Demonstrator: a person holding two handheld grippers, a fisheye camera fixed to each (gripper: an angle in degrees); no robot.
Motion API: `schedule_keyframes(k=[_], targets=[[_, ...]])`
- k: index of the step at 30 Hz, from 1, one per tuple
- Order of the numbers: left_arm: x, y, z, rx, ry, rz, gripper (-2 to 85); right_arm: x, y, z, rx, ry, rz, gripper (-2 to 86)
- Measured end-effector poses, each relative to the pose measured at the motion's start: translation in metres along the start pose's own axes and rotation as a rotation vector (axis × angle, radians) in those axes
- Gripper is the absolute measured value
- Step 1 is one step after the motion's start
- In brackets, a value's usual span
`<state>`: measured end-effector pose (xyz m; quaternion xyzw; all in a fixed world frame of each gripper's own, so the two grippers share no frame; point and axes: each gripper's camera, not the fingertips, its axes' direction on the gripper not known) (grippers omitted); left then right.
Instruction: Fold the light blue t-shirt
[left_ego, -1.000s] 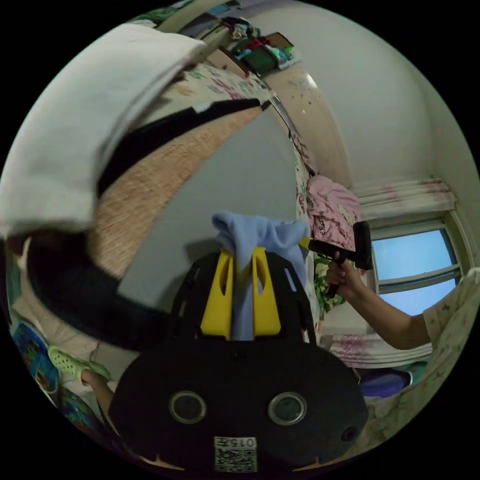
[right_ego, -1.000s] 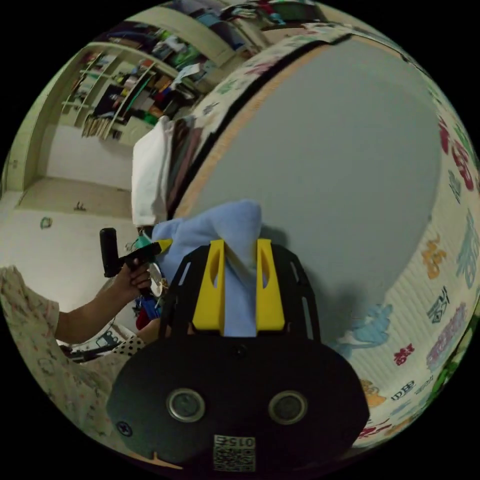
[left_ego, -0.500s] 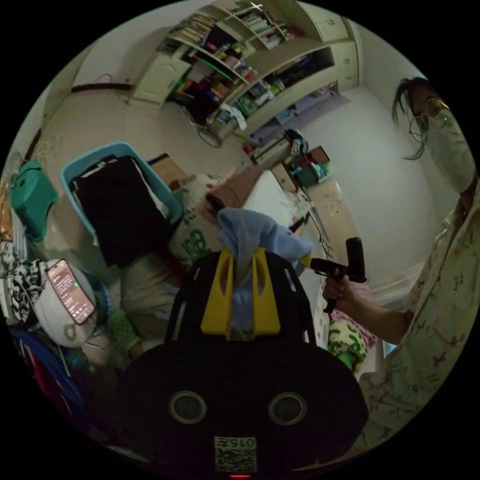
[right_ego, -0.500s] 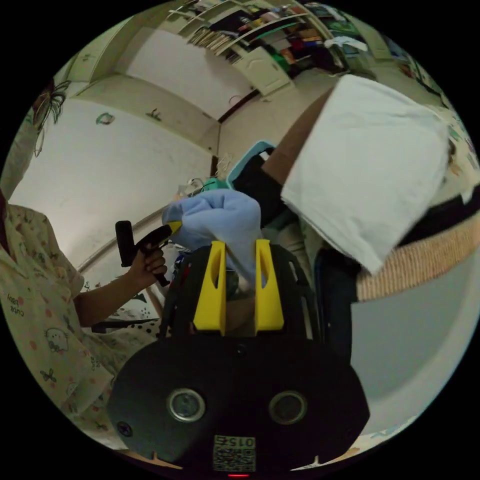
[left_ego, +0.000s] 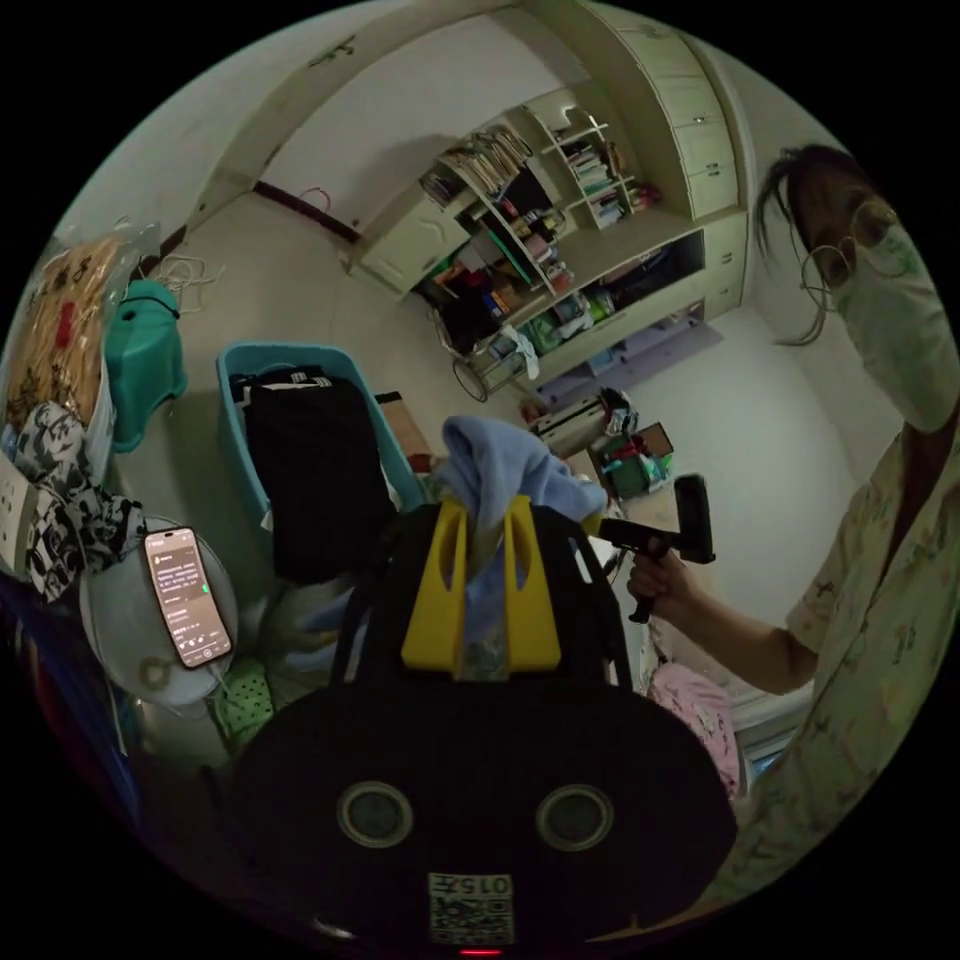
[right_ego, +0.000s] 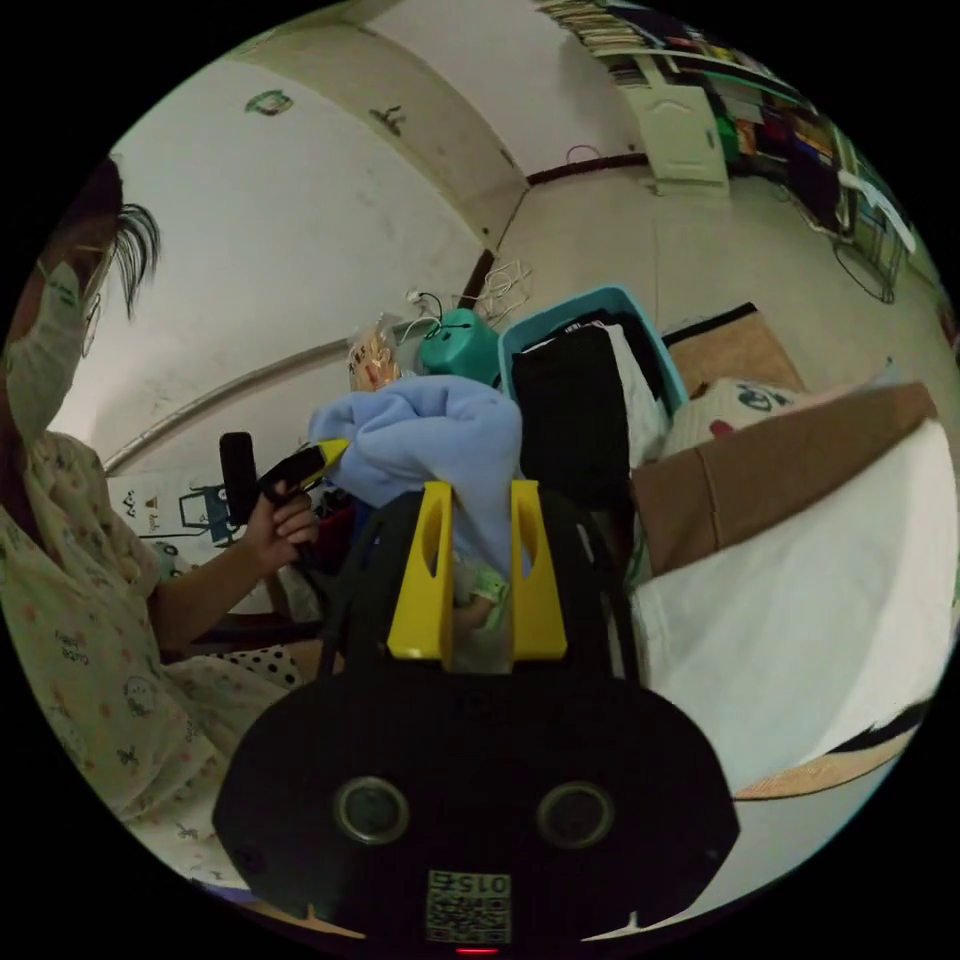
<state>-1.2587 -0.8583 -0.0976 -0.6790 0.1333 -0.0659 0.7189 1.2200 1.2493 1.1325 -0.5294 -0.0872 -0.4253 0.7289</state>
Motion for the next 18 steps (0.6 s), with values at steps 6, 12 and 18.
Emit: schedule_keyframes(k=[6,12,18], targets=[[-0.056,-0.017,-0.016,0.027,0.022,-0.042,5.5,0.024,-0.047,0.113,-0.106,0.061,-0.053,8.8],[-0.091,-0.03,-0.028,0.041,0.051,-0.076,5.5,0.043,-0.065,0.198,-0.118,0.089,-0.062,8.7],[-0.11,-0.049,-0.026,-0.002,0.072,-0.1,5.5,0.066,-0.084,0.262,-0.144,0.117,-0.047,8.7]])
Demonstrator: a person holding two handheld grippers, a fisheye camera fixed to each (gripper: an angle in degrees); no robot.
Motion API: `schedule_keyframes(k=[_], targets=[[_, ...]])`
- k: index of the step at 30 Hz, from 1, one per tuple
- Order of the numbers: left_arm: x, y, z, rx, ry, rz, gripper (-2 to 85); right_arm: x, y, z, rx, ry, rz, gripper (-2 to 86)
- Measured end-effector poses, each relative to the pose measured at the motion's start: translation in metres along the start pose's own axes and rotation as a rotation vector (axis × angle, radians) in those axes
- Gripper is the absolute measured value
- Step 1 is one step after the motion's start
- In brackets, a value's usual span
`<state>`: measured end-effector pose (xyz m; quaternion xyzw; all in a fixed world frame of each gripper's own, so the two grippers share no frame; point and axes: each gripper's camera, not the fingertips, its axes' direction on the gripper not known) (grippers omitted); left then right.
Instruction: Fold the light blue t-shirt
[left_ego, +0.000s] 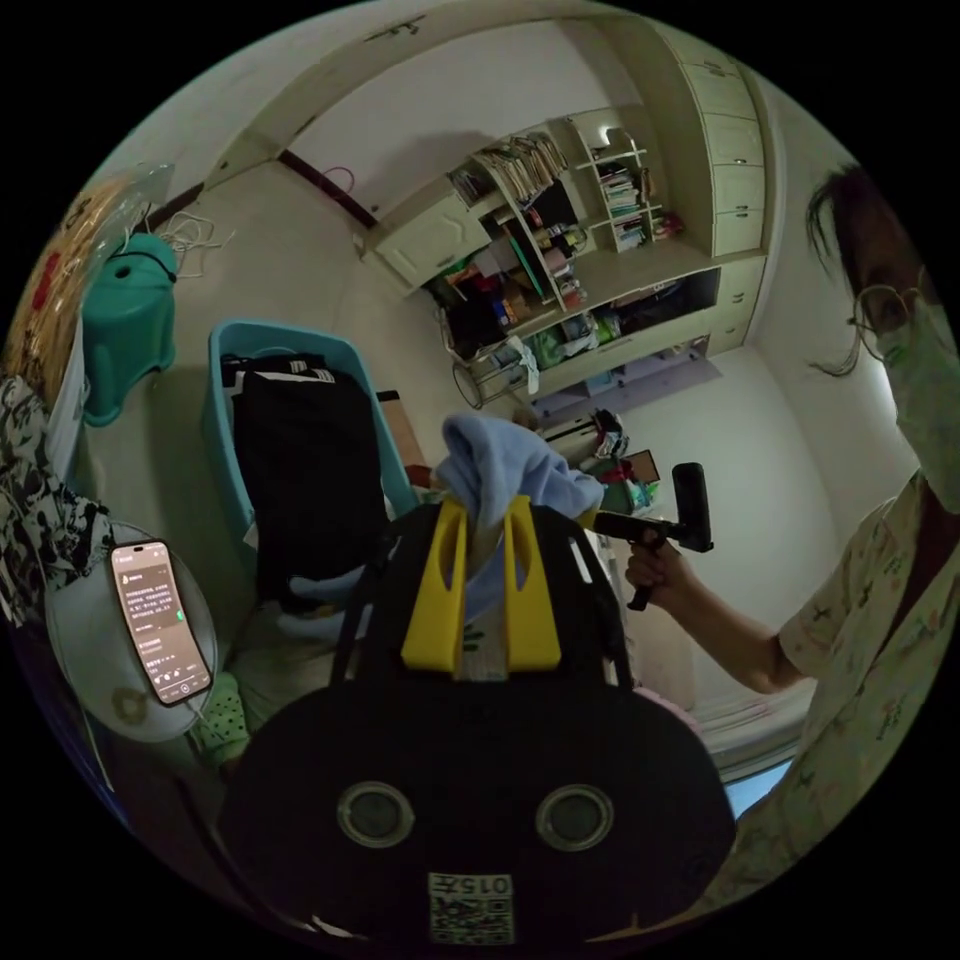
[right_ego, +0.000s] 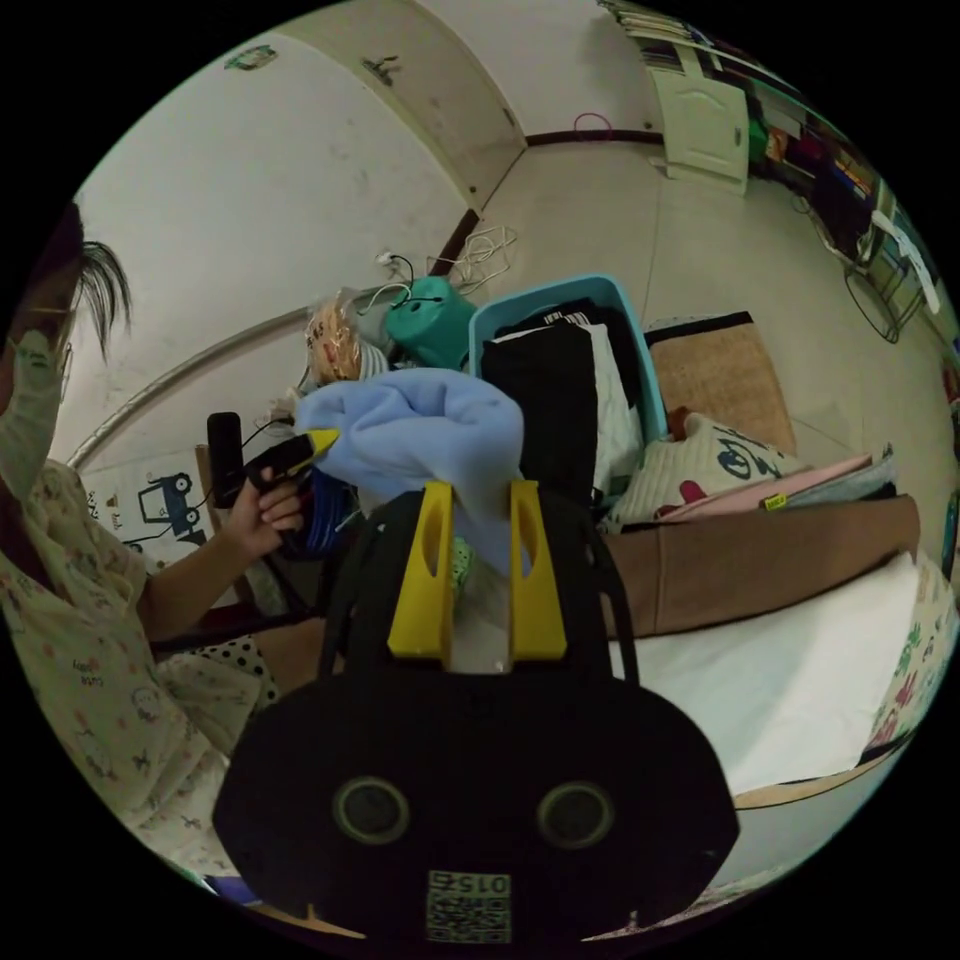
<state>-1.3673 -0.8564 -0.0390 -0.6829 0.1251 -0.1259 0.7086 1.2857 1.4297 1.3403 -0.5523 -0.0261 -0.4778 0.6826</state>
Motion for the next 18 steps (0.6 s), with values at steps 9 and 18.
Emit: schedule_keyframes(k=[9,18], targets=[[-0.064,-0.127,0.057,0.115,-0.325,-0.082,9.7,0.062,-0.148,0.05,0.232,0.142,0.126,8.3],[0.014,-0.138,0.093,-0.038,-0.353,0.288,7.9,0.12,-0.091,-0.046,0.342,0.523,0.33,10.9]])
